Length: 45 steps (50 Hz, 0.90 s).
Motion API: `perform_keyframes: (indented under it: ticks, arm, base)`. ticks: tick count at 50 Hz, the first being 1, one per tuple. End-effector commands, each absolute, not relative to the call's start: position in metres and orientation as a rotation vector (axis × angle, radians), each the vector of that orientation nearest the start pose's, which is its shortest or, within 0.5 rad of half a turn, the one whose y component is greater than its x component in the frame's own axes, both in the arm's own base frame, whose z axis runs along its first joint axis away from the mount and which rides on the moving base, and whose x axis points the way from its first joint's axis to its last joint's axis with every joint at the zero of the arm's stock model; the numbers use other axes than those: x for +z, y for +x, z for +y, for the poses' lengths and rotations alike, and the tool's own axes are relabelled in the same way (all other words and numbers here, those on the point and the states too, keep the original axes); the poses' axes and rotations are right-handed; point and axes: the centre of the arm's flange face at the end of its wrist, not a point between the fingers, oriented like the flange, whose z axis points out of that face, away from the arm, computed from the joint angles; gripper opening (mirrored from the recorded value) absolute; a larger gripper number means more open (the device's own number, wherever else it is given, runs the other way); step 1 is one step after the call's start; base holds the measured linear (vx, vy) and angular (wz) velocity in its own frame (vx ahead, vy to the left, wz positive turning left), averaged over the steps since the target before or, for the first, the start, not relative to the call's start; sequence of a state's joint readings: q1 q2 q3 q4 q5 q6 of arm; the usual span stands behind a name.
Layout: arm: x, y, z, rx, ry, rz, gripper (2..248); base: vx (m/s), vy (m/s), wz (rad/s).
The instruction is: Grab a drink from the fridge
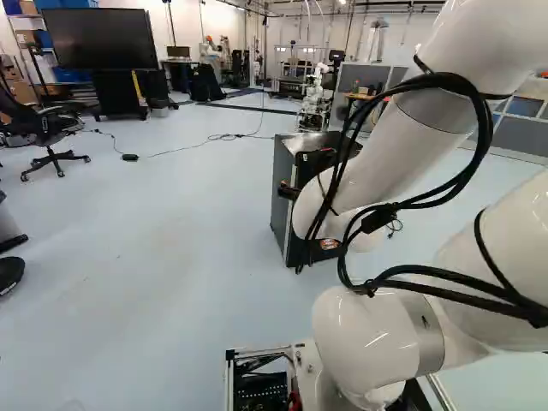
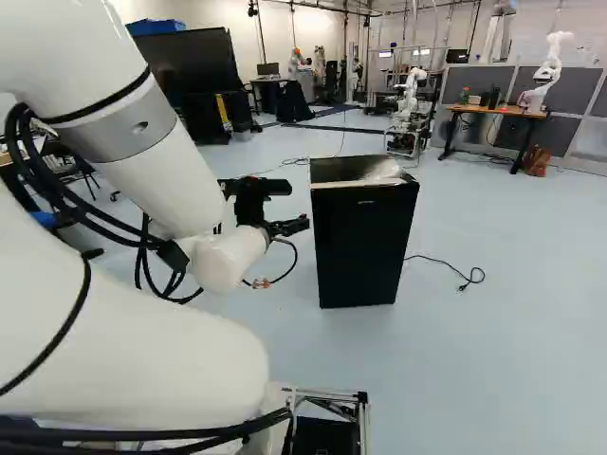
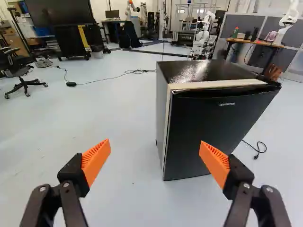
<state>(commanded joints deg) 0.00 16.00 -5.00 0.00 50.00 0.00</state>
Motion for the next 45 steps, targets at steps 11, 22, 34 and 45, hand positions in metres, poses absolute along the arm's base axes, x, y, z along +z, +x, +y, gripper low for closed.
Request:
perform_keyframes:
  ticks: [11,22,34,45]
  arm:
    - [0.3656,0.2703,0.0000,-1.824,-2.558,0.000,247]
    - [0.3656,0.2703,0.0000,-1.824,-2.558,0.000,247]
    - [0.3656,0.2703,0.0000,-1.824,-2.558,0.000,247]
    - [0.3656,0.2703,0.0000,-1.824,-2.558,0.000,247]
  base:
    - [0.081,0.001,-0.002]
    - [0.071,0.000,-0.003]
    - [0.062,0.000,-0.001]
    - [0.052,-0.001,-0.001]
